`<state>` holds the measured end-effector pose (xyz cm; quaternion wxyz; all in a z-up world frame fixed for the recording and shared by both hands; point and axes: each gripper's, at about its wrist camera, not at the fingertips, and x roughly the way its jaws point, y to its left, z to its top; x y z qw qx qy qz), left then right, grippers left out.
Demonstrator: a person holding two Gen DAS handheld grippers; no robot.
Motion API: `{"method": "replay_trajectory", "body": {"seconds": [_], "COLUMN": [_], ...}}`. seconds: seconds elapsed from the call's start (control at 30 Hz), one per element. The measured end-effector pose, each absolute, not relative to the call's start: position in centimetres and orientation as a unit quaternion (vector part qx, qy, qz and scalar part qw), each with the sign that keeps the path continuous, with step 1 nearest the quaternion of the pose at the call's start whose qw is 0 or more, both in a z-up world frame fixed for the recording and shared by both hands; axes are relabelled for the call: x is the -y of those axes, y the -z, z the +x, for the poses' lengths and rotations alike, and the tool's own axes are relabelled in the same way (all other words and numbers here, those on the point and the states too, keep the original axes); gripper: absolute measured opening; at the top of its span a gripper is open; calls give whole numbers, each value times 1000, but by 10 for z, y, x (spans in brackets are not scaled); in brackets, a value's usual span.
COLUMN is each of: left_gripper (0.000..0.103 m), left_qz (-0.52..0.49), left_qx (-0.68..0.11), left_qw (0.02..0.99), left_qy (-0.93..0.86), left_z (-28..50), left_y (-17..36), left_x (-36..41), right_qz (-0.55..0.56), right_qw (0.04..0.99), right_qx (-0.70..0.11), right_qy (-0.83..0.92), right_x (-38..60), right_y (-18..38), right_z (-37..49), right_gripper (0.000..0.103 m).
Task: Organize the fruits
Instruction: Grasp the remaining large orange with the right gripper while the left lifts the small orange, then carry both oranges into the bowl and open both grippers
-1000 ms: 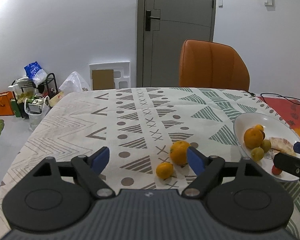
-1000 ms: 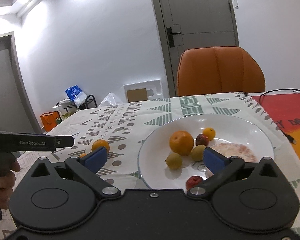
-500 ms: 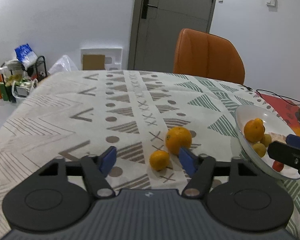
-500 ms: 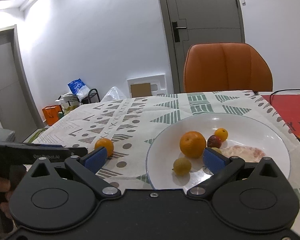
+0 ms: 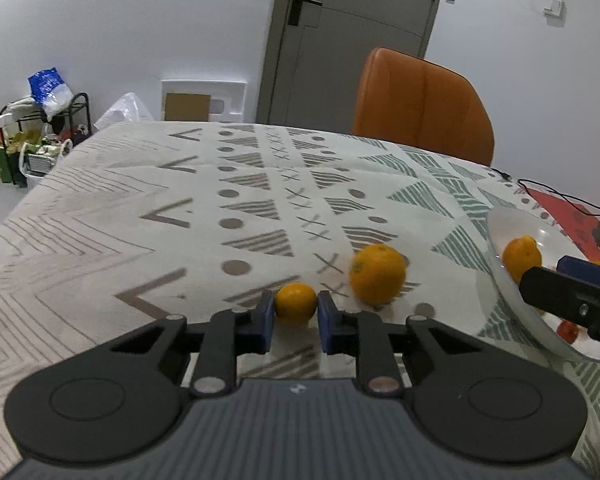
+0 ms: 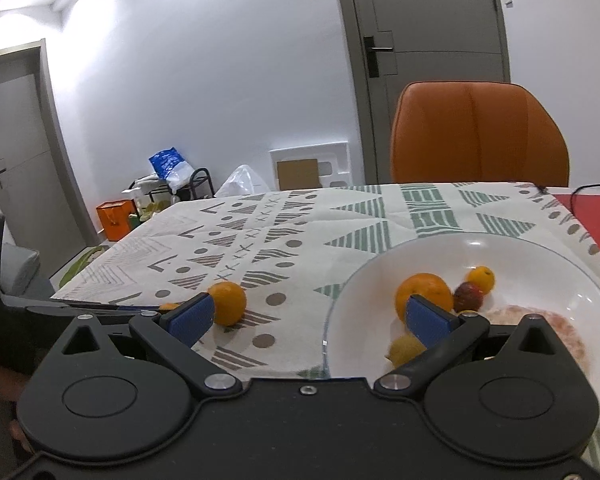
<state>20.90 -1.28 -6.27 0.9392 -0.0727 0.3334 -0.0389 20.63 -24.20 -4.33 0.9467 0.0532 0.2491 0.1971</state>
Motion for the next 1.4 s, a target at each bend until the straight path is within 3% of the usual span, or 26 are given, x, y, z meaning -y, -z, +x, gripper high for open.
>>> {"method": "replay_trajectory", "body": {"seconds": [0.37,0.73,0.87,0.9,1.0,1.4], "left_gripper": [21,21,21,21,21,21], "left_qz": [-75,-78,-81,-82,-84,-72], "left_qx": [-331,-320,-316,-315,-312,-298], "left_qw": [940,944,945,945,945,950], "left_qy": [9,-23,-34,-36,-44,-59], "left_z": [205,195,191,190,187,179], "left_y": [56,46,43,42,38,22], "left_x": [-16,-43,-50,-52,-56,-36], "right_qz": [42,33,15,9,-3,25], "right_qw": [940,926,922,921,917,921], "right_qx": [-253,-271,-277,-280,-302,-283], "right_qy": [-225,-261,-270,-269,-262,-267], "right_x": [213,180,164,159,149,177], "right_y": [44,49,51,53,62,44], "right_z": [217,231,237,240,250,236], "right_gripper": [101,80,80,76,32,31]}}
